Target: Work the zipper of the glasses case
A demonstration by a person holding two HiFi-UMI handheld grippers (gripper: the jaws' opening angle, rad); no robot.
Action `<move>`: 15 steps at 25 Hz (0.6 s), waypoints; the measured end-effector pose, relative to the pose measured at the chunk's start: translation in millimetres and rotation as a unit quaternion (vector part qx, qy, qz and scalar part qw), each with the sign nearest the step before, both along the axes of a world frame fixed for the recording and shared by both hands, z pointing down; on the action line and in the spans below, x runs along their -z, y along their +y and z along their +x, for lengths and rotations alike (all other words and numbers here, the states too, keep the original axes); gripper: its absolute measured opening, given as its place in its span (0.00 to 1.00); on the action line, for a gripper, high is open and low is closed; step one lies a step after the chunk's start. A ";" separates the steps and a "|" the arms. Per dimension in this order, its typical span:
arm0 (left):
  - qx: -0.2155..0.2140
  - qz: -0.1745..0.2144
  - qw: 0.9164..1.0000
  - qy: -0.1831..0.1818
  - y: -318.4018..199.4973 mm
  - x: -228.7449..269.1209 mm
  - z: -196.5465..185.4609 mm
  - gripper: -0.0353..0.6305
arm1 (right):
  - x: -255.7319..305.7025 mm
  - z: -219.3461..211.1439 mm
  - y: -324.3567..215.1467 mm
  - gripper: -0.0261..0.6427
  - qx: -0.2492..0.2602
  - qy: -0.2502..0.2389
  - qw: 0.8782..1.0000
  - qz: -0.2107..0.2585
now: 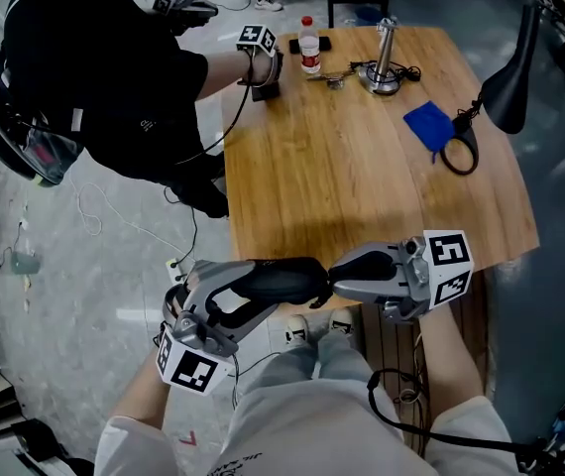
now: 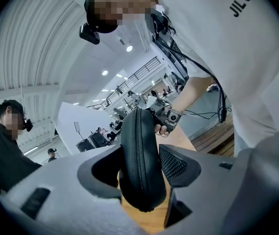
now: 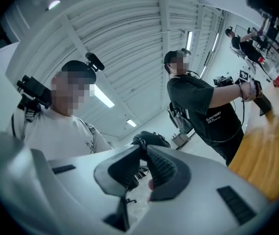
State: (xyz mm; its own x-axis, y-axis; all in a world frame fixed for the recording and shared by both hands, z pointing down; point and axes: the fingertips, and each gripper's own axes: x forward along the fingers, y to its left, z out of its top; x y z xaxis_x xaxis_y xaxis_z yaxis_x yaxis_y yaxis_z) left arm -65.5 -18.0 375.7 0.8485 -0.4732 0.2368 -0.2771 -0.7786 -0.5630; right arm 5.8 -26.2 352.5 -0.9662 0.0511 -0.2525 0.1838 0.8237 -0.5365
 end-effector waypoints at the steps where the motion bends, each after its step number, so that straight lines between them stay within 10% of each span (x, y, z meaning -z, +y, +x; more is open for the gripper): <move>1: 0.000 -0.001 1.000 0.002 0.8 -0.3 0.4 0.43 | -1.6 0.5 1.4 0.08 0.003 -0.005 1.000 -0.004; 15: -0.012 -0.006 1.000 -0.009 5.9 -1.2 1.5 0.43 | 7.4 8.7 5.3 0.05 0.003 -0.026 1.000 0.006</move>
